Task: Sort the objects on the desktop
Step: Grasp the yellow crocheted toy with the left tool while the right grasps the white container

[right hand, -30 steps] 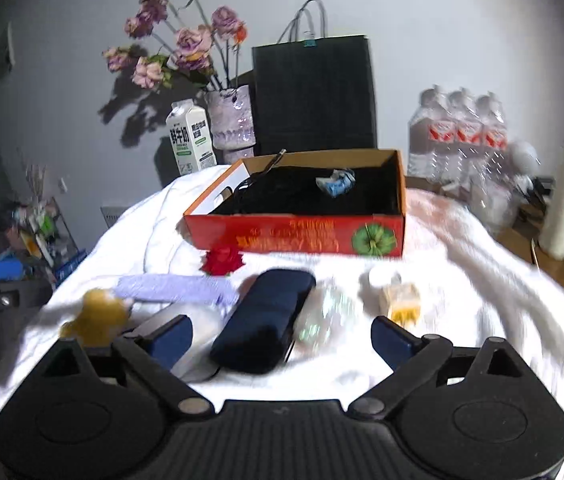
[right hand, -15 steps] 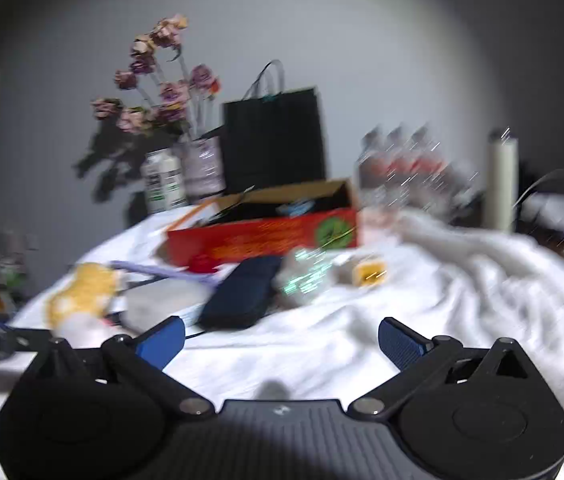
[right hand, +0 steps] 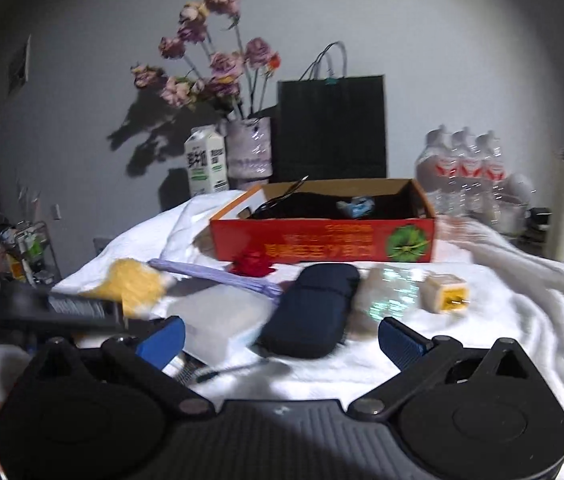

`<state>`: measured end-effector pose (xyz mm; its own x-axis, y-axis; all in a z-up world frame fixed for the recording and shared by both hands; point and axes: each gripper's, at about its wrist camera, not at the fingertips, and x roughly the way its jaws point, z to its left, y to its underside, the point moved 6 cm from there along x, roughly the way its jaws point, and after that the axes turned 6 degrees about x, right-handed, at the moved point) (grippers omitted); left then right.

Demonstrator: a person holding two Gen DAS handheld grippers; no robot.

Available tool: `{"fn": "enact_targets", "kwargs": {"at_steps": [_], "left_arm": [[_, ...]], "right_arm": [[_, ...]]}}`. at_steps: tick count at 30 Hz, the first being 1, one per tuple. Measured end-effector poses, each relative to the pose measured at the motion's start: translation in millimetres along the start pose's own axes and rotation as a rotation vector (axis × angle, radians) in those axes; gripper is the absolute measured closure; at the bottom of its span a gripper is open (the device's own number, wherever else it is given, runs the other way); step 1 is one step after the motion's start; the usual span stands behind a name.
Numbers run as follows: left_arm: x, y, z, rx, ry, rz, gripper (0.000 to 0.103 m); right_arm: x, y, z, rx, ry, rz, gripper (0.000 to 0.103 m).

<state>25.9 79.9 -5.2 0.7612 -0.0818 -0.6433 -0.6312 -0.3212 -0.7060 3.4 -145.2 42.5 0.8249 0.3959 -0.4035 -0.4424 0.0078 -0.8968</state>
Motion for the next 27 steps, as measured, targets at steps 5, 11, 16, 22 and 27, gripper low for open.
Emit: {"fn": "enact_targets", "kwargs": {"at_steps": [5,11,16,22,27], "left_arm": [[-33.7,-4.3,17.9,0.067,-0.033,-0.051,0.042],[-57.1,-9.6,44.7,0.035,-0.036,-0.081,0.042],[-57.4,-6.5,49.9,0.036,-0.040,-0.069,0.042],[-66.1,0.9,23.5,0.096,0.017,-0.083,0.042],[-65.8,18.7,-13.8,0.171,0.110,-0.053,0.042]], "right_arm": [[38.7,-1.9,27.7,-0.007,-0.044,0.071,0.000],[93.1,6.4,61.6,-0.002,-0.036,0.159,0.003],[107.7,9.9,56.2,0.027,0.048,0.167,0.031],[58.9,9.7,36.4,0.011,-0.041,0.163,0.037],[-11.7,23.0,12.0,-0.139,0.034,0.111,0.040]]}}
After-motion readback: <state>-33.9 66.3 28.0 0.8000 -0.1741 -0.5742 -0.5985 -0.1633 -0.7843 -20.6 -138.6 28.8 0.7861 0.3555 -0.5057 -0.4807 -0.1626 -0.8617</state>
